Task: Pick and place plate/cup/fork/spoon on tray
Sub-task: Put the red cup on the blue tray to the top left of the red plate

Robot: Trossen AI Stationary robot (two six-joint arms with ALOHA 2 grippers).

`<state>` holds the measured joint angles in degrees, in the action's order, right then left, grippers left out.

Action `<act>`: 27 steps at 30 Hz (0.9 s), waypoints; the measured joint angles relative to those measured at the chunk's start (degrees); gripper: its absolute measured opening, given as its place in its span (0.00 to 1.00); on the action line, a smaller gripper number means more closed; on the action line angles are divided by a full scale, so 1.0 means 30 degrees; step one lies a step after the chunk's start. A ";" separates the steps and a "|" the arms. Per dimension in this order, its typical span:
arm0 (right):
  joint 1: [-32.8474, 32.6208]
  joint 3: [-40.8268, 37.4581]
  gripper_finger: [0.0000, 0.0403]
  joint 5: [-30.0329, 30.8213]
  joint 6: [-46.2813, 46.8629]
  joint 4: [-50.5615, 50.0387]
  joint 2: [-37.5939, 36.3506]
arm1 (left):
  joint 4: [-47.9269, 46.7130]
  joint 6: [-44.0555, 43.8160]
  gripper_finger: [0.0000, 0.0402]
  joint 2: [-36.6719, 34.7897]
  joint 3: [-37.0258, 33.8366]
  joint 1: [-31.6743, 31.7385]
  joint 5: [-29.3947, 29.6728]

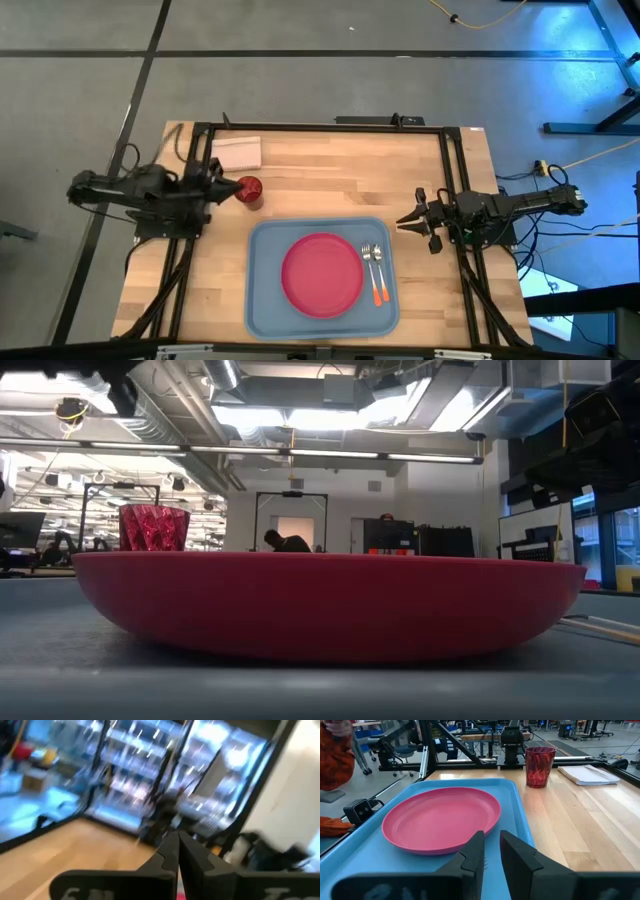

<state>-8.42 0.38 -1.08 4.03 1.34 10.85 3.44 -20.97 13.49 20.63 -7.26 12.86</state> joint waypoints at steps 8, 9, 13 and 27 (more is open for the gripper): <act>-0.0002 0.0000 0.16 0.0000 0.0000 0.0004 0.0000 | -0.6484 0.0365 0.00 0.8210 0.6211 0.0004 0.1654; -0.0002 0.0000 0.16 0.0000 0.0000 0.0002 0.0000 | -0.7003 0.0683 0.00 0.9056 0.6911 -0.0003 0.1757; -0.0002 0.0000 0.16 0.0000 0.0000 0.0005 0.0000 | -0.9682 0.1873 0.00 1.1631 0.9391 -0.0003 0.2749; 0.0002 0.0000 0.16 0.0000 0.0000 0.0007 0.0000 | -1.4203 0.4058 0.00 1.4820 1.0679 0.0002 0.4324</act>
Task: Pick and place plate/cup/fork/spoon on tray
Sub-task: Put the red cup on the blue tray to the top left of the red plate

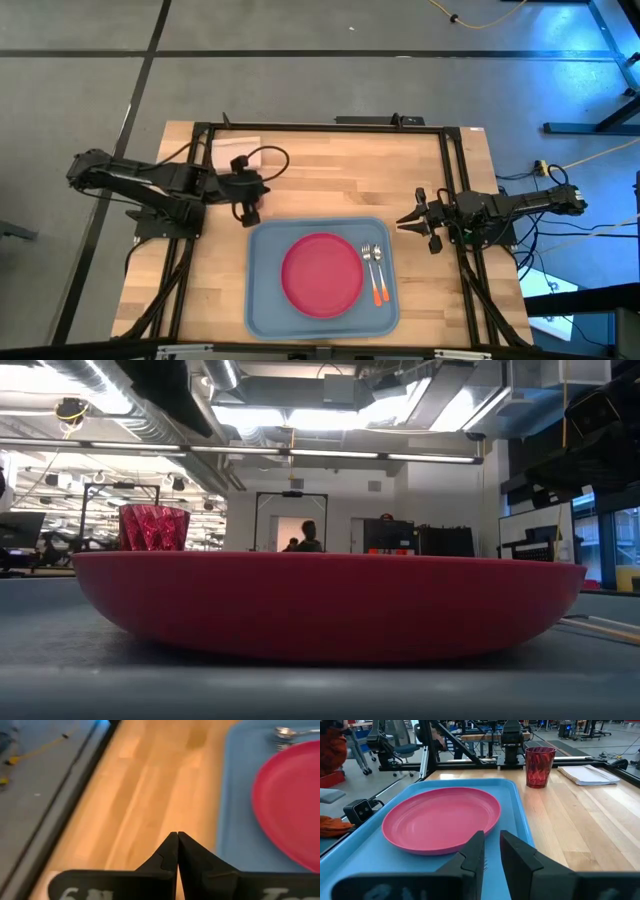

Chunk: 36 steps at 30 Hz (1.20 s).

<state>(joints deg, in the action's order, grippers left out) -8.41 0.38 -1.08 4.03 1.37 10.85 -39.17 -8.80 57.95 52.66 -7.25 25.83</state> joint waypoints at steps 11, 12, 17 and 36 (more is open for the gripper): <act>0.0001 0.0000 0.16 0.0000 0.0000 -0.0005 0.0000 | -0.0360 -0.0947 0.05 0.0052 0.0000 -0.0020 -0.0468; -0.0004 0.0000 0.16 0.0000 0.0000 -0.0003 0.0000 | -0.0340 -0.0947 0.05 0.0052 0.0000 -0.0015 -0.0475; -0.0002 0.0000 0.16 0.0000 0.0000 -0.0004 0.0000 | -0.0264 -0.1990 0.08 0.0141 0.0000 0.0091 -0.0544; -0.0003 0.0000 0.16 0.0000 0.0000 -0.0005 0.0000 | -0.1662 -0.3862 0.27 0.0191 0.0000 0.1598 -0.0054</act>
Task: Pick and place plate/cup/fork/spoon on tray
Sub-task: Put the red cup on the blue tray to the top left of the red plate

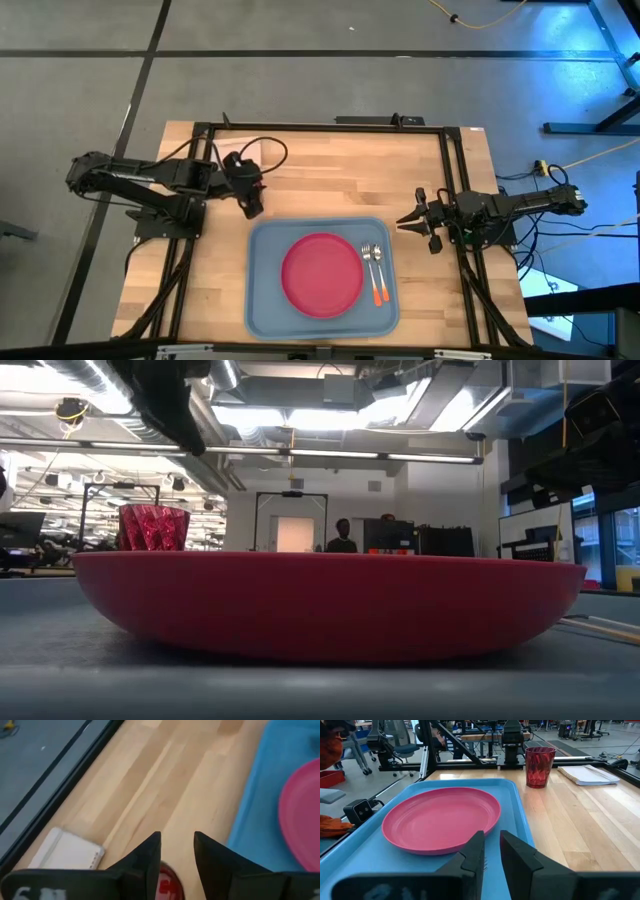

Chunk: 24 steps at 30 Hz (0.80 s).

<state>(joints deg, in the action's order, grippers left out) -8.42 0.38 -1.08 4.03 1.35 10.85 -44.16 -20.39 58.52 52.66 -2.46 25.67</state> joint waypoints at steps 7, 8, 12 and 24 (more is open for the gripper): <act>0.0003 0.0000 0.16 0.0000 0.0000 0.0002 0.0000 | -0.0368 -0.1165 0.27 -0.0001 -0.0682 0.0226 -0.0006; 0.0001 0.0000 0.16 0.0000 0.0000 0.0005 0.0000 | -0.0345 -0.1506 0.27 -0.0007 -0.0820 0.0226 0.0000; 0.0006 0.0000 0.16 0.0000 0.0000 0.0005 0.0000 | -0.0327 -0.2352 0.27 -0.0007 -0.1527 0.0159 -0.0006; 0.0006 0.0000 0.16 0.0000 0.0000 -0.0003 0.0000 | 0.0305 -0.4093 0.27 0.0000 -0.3198 -0.0808 -0.0435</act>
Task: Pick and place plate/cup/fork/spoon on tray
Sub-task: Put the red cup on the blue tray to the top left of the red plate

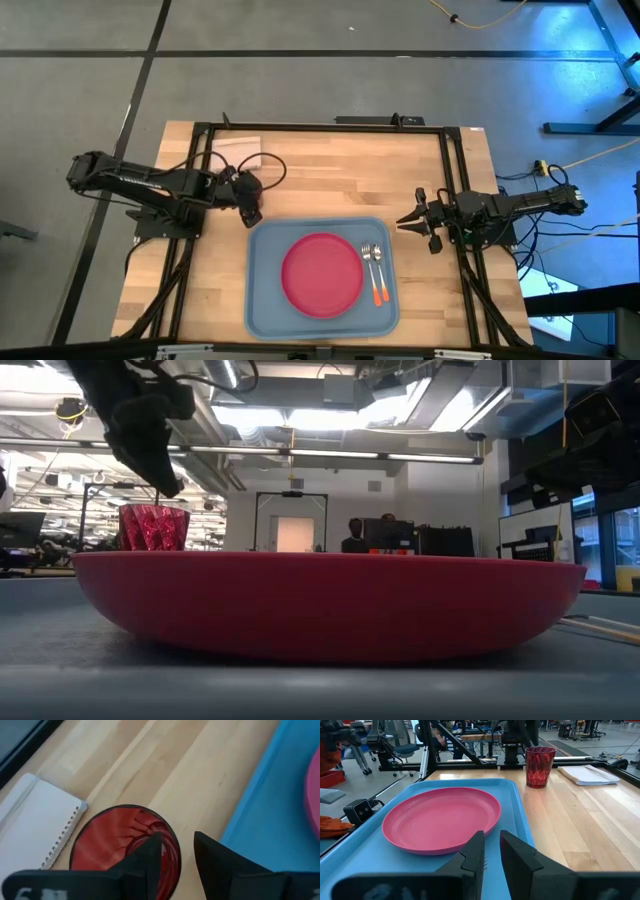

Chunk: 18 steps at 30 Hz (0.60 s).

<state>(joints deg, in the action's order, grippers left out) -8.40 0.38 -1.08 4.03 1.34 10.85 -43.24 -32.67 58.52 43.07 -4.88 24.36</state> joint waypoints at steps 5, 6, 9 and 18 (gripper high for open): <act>-0.0007 0.0000 0.16 0.0000 0.0000 0.0007 0.0000 | -0.0058 0.0051 0.27 0.0000 0.0000 -0.0074 0.0217; -0.0007 0.0000 0.16 0.0000 0.0000 0.0007 0.0000 | -0.0141 0.0056 0.27 0.0000 0.0000 -0.0074 0.0323; -0.0003 0.0000 0.16 0.0000 0.0000 0.0000 0.0004 | -0.0589 0.0066 0.27 0.0000 0.0000 -0.0072 0.0519; -0.0002 0.0000 0.16 0.0000 0.0000 0.0006 0.0007 | -0.1471 0.0073 0.27 0.0973 0.0044 -0.0067 0.0258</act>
<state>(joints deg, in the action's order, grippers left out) -8.41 0.38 -1.08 4.03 1.36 10.87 -47.66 -32.45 61.44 43.20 -5.08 25.13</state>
